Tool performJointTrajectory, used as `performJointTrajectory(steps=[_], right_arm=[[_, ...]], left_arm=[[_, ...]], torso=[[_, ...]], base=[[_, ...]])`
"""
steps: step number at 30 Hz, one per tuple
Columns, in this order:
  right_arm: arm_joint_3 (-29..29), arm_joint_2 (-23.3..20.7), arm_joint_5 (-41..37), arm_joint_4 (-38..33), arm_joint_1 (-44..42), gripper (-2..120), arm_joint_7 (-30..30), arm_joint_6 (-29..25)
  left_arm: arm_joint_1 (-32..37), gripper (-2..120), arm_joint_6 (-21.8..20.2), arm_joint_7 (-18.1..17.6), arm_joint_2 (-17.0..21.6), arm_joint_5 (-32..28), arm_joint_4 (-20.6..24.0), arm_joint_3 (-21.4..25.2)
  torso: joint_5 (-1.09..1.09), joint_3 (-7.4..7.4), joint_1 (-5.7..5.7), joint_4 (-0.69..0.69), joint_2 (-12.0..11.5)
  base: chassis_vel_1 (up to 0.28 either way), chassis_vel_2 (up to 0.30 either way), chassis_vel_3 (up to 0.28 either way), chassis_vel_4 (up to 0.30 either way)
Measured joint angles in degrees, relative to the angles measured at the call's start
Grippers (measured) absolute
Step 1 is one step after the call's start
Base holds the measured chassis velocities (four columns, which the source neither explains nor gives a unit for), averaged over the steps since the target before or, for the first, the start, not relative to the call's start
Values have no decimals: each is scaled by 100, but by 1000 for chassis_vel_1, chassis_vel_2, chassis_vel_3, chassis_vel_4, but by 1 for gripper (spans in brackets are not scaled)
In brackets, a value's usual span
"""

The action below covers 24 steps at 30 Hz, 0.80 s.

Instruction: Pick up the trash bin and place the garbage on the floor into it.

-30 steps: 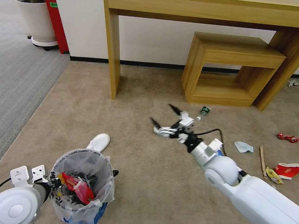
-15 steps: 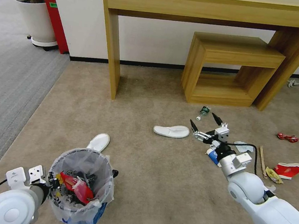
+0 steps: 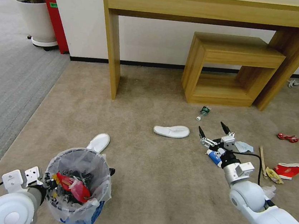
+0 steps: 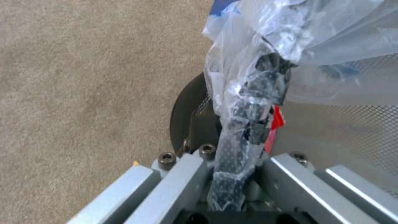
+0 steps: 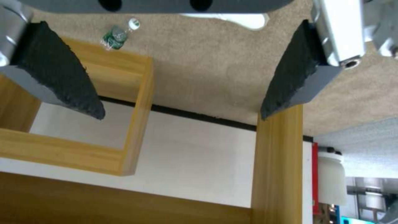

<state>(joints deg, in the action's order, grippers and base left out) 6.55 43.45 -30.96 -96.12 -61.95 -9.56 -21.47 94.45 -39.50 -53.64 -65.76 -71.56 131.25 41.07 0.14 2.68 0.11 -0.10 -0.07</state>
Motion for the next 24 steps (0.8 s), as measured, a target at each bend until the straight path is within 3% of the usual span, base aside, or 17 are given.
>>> performJointTrajectory(steps=[2,24], right_arm=[[0,41,9,72,-11,90,75,-48],[-155,141,76,227,112,88,225,-194]], left_arm=[[7,0,0,2,-26,28,-21,-15],[73,0,1,29,-135,120,-6,-5]], torso=[[-1,0,0,0,0],[-1,0,0,0,0]], base=[[0,0,0,0],[27,26,-30,-31]])
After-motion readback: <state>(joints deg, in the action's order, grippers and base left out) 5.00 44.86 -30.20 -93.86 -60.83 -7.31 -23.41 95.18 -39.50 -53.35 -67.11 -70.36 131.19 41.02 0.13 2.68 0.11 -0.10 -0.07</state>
